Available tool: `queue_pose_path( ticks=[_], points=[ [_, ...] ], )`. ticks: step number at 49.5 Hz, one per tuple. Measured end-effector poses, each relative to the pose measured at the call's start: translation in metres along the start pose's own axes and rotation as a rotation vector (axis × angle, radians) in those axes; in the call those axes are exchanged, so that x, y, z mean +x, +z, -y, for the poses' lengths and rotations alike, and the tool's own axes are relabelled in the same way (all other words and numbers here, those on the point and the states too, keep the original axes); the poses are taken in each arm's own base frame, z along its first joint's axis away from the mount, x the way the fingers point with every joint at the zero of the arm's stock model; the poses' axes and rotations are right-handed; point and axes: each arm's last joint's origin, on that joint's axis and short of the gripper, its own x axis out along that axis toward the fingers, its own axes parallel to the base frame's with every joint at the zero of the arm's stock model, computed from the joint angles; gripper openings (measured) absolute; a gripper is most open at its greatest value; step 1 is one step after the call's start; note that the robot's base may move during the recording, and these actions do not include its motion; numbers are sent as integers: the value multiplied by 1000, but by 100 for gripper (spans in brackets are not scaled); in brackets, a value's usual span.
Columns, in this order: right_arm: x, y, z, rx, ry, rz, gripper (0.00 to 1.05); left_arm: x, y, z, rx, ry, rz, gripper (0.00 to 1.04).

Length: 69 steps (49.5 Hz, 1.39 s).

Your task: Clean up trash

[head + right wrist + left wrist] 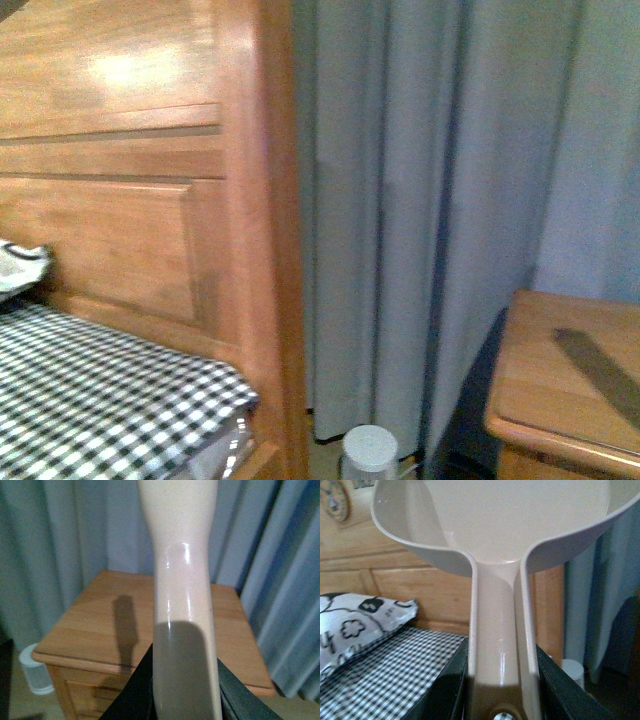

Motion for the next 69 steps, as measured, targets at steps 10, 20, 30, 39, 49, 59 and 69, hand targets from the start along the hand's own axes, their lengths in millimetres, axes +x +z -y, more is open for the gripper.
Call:
queue_pose_path(
  ticks=[10,20,30,39,49,59,69],
  points=[
    [0,0,0,0,0,0,19,0,0,0,0,0,0,28],
    [0,0,0,0,1,1,19,0,0,0,0,1,1,28],
    [0,0,0,0,-1,0,19,0,0,0,1,1,1,28],
    [0,0,0,0,0,-1,19,0,-2,0,-2,-1,-7,28],
    [0,0,0,0,-1,0,19,1,-2,0,-3,0,-9,28],
    [0,0,-1,-1,18,-1,19,0,-1,-1,-4,23,-6,28],
    [0,0,0,1,-2,1,19,1,1,-1,-75,28,-183,28]
  ],
)
